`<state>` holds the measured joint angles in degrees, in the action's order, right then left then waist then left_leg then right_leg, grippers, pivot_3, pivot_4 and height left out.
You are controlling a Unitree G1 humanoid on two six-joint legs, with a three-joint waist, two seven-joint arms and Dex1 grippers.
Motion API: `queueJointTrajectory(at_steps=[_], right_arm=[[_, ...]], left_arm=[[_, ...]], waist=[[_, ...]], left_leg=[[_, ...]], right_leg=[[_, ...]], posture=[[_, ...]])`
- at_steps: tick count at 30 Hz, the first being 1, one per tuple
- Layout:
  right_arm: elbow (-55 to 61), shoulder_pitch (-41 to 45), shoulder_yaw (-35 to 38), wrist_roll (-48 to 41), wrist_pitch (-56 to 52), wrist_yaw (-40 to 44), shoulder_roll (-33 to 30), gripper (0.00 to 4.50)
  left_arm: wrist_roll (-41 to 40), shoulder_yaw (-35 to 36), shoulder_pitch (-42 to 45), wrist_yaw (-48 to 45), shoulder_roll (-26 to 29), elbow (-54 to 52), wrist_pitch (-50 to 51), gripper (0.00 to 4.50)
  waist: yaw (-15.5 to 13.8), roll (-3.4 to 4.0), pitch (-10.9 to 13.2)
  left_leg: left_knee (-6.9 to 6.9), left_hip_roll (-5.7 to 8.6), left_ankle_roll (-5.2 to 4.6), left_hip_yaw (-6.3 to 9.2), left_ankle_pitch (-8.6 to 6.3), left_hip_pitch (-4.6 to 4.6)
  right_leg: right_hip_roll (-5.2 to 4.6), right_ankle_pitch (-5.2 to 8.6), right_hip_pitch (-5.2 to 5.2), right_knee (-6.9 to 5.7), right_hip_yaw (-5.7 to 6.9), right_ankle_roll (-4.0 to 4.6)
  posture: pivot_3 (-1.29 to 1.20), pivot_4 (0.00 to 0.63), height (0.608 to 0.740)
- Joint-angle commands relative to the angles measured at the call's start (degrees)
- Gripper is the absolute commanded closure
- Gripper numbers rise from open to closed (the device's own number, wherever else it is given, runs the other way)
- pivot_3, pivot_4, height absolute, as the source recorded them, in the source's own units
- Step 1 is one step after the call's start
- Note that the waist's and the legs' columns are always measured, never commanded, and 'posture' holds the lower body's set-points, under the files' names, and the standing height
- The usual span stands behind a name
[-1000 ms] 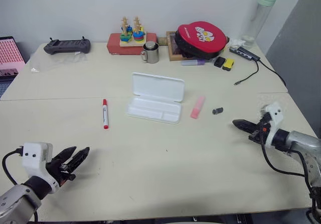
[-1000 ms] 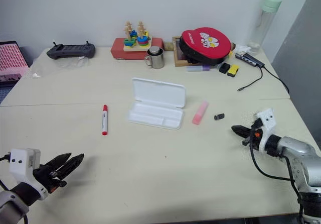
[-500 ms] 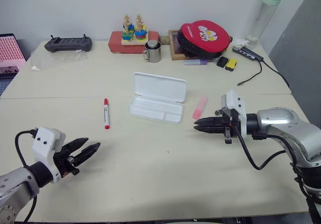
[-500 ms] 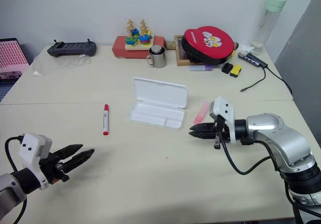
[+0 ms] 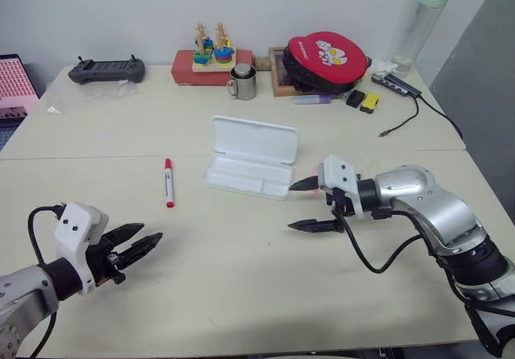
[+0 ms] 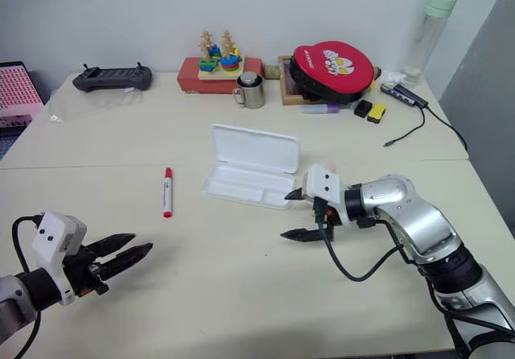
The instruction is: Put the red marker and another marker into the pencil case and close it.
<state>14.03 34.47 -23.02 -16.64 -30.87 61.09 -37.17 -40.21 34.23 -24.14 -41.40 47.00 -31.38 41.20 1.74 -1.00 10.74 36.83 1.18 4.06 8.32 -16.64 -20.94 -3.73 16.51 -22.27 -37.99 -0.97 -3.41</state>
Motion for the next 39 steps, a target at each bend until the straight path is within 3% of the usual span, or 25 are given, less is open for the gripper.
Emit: queueJointTrajectory(at_steps=[1, 14, 28, 32, 39], right_arm=[[-1.9, 2.8, -2.3, 4.2, 1.6, -1.0, 2.0, 0.07], [-13.0, 9.2, -6.8, 13.6, 0.4, -3.0, 9.7, 0.07], [-19.5, 11.5, -10.4, 19.7, -0.1, -1.9, 12.8, 0.07], [-19.9, 11.8, -11.2, 21.1, -1.2, -1.5, 13.1, 0.75], [-18.2, 12.7, -11.3, 21.6, -2.4, -0.8, 13.7, 2.42]], left_arm=[[-0.1, 2.3, 0.2, -0.8, 1.1, -1.9, 0.1, 2.12], [1.3, 1.0, 0.5, -0.7, 0.3, -1.7, -0.3, 2.12], [2.5, -0.1, 0.8, -0.2, -0.9, -2.1, -0.5, 2.12], [2.9, -0.6, 0.6, 0.2, -1.6, -2.4, -0.5, 2.12], [3.5, -1.9, 0.6, 1.0, -2.6, -3.1, -0.5, 2.12]], waist=[[0.0, 0.00, 0.0], [0.1, 0.01, 0.0], [0.1, 0.01, 0.0], [0.1, 0.01, 0.0], [0.1, 0.01, 0.0]], left_leg=[[-0.01, 0.00, 0.00, 0.00, 0.00, 0.00], [-0.01, 0.01, 0.04, 0.01, 0.02, 0.00], [-0.01, 0.00, 0.04, 0.02, 0.02, 0.01], [0.00, 0.01, 0.04, 0.01, 0.02, 0.01], [0.02, 0.01, 0.03, 0.02, 0.01, 0.03]], right_leg=[[0.00, 0.00, -0.01, -0.01, -0.01, 0.00], [0.00, -0.01, -0.04, -0.01, -0.01, 0.01], [0.00, -0.02, -0.06, -0.06, 0.00, 0.03], [0.00, -0.02, -0.05, -0.06, -0.02, 0.03], [0.00, -0.05, -0.04, -0.09, -0.01, 0.07]], posture=[[0.00, 0.150, 0.740], [0.00, 0.150, 0.740], [0.00, 0.150, 0.740], [0.00, 0.150, 0.740], [0.00, 0.150, 0.740]])
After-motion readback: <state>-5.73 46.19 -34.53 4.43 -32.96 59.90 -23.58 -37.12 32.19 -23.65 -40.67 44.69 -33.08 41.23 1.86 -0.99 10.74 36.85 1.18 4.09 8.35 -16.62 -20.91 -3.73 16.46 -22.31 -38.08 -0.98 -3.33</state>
